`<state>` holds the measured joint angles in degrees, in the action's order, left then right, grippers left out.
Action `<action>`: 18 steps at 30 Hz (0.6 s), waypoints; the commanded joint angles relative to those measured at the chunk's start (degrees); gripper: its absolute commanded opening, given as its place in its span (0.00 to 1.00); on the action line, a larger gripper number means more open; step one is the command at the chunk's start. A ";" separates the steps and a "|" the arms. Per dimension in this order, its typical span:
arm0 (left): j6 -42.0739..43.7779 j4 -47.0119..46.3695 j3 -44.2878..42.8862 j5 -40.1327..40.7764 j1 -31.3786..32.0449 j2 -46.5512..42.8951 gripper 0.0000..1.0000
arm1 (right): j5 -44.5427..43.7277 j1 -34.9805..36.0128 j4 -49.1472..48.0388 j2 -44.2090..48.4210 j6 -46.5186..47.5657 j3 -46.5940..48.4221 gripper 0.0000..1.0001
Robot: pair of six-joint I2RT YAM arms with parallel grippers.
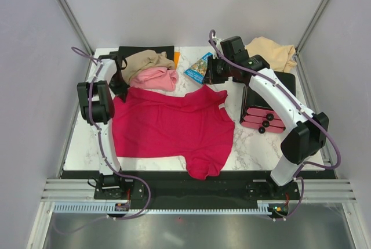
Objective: Fold and stack the t-shirts
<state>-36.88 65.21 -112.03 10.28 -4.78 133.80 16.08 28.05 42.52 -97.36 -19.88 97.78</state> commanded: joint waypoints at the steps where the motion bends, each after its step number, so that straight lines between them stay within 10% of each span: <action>1: -2.93 2.20 7.07 3.43 -0.32 -1.69 0.02 | -0.87 -0.72 0.54 0.33 0.46 2.94 0.00; 10: -1.71 1.33 15.79 5.71 -1.02 -9.33 0.02 | -0.61 -2.04 0.72 0.16 0.98 3.74 0.00; 18: 0.32 1.76 0.78 4.31 -3.66 -13.83 0.18 | 0.01 -2.56 0.81 -0.02 1.25 3.56 0.00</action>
<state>-37.50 67.57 -101.12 13.43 -7.07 125.62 15.66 25.87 43.81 -97.36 -19.46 99.15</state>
